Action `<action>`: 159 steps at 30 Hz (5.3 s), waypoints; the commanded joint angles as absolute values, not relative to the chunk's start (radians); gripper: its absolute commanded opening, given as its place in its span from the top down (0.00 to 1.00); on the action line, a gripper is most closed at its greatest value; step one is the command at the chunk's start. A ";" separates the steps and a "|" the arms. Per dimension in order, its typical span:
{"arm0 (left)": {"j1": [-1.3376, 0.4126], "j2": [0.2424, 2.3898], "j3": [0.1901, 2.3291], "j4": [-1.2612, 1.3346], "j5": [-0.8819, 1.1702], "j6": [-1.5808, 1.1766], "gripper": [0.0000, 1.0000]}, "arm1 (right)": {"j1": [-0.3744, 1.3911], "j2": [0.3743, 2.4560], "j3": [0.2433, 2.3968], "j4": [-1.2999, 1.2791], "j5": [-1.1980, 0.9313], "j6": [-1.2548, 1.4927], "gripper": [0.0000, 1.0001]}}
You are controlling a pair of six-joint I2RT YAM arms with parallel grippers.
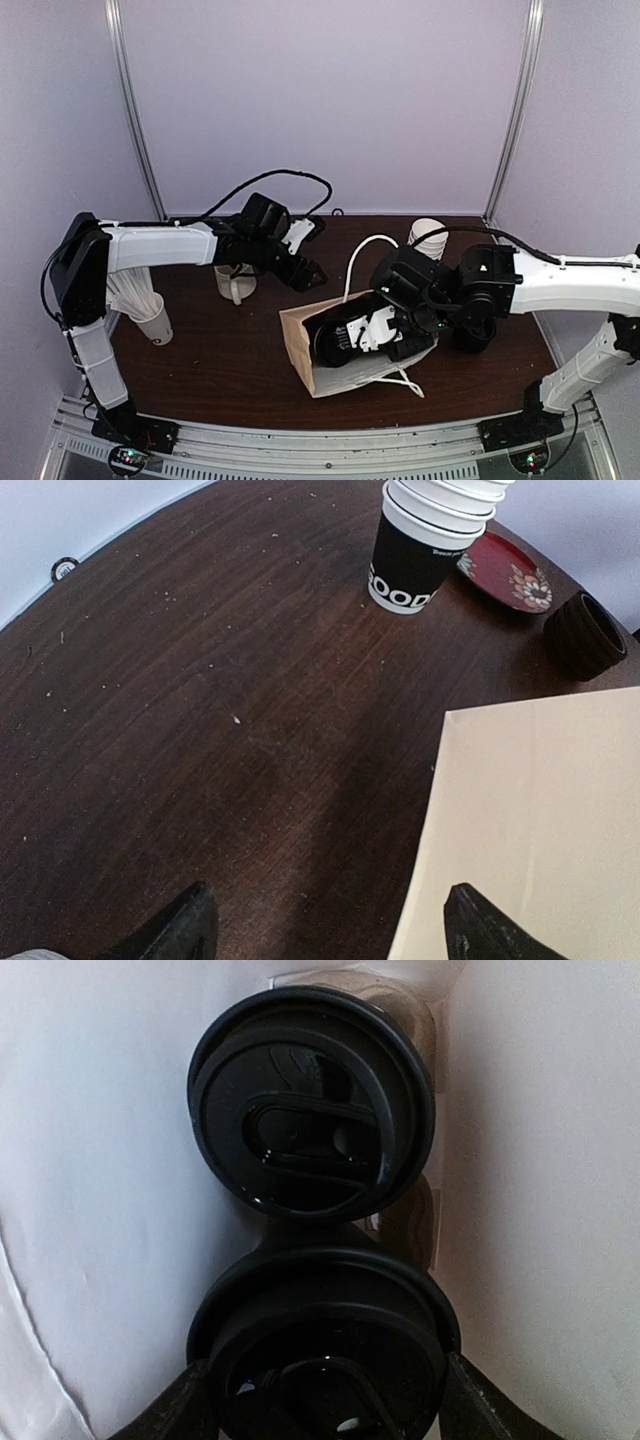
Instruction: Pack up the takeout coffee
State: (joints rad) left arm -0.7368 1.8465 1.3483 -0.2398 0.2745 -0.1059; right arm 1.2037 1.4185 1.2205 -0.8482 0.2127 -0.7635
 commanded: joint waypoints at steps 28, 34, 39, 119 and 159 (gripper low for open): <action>-0.738 1.892 1.382 -0.246 0.444 -0.092 0.22 | 1.074 1.524 1.177 -0.639 0.156 -0.771 0.74; -0.733 1.894 1.382 -0.258 0.456 -0.090 0.22 | 1.047 1.546 1.219 -0.687 0.064 -0.775 0.73; -0.719 1.897 1.389 -0.262 0.486 -0.094 0.22 | 1.037 1.593 1.300 -0.783 0.006 -0.784 0.71; -0.554 1.195 1.602 -1.221 -0.212 -0.272 0.34 | 0.904 1.680 2.063 -1.321 -0.072 -0.772 0.02; -0.177 1.379 1.410 -1.072 -0.347 -0.268 0.78 | 0.691 1.430 1.951 -1.208 -0.057 -0.694 0.03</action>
